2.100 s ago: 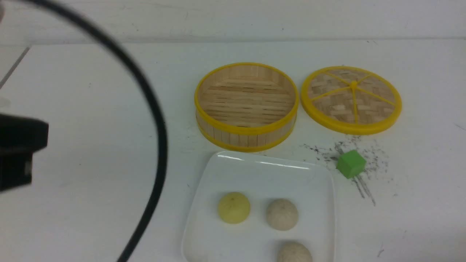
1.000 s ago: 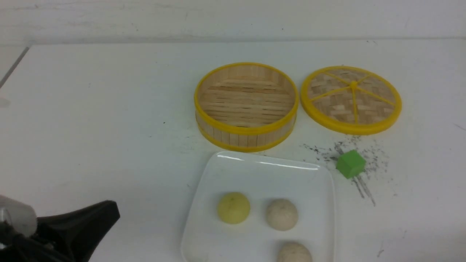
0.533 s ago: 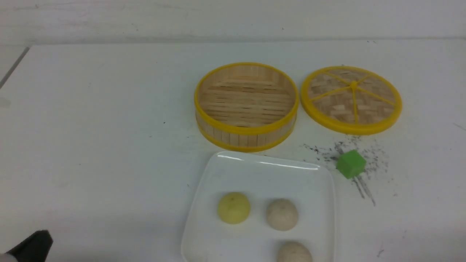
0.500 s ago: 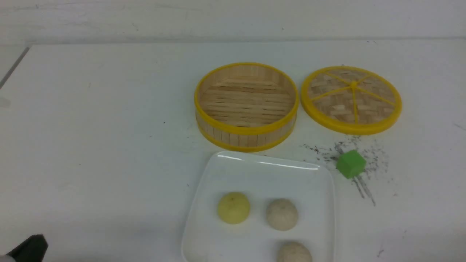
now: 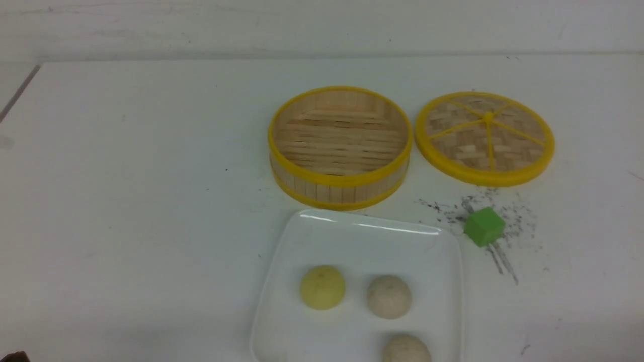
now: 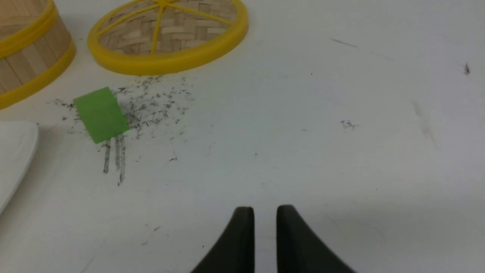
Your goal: Put the steamed buns into the plate on the white tablecloth.
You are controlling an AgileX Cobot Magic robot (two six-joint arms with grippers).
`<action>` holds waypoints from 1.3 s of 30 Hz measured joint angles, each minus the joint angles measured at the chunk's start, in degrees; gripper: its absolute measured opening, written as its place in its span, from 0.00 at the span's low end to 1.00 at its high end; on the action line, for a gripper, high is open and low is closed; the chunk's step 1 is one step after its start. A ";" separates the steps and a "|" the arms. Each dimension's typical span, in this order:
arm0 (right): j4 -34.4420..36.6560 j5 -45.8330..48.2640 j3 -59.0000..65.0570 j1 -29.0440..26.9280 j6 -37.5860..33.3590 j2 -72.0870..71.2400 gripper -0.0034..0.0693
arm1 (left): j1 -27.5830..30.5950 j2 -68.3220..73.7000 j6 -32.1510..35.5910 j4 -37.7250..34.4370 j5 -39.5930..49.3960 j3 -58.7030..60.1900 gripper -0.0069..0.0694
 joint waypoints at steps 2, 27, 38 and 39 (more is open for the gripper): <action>0.00 0.00 0.00 0.00 0.00 0.00 0.21 | 0.00 0.00 0.00 0.00 0.02 0.00 0.15; 0.00 0.00 0.00 0.00 0.00 0.00 0.25 | 0.00 0.00 0.00 0.01 0.13 0.00 0.19; 0.00 0.00 0.00 0.00 0.00 0.00 0.26 | 0.00 0.00 0.00 1.11 0.19 0.00 0.20; 0.00 0.00 0.00 0.00 0.00 0.00 0.26 | 0.00 0.00 0.00 1.11 0.19 0.00 0.20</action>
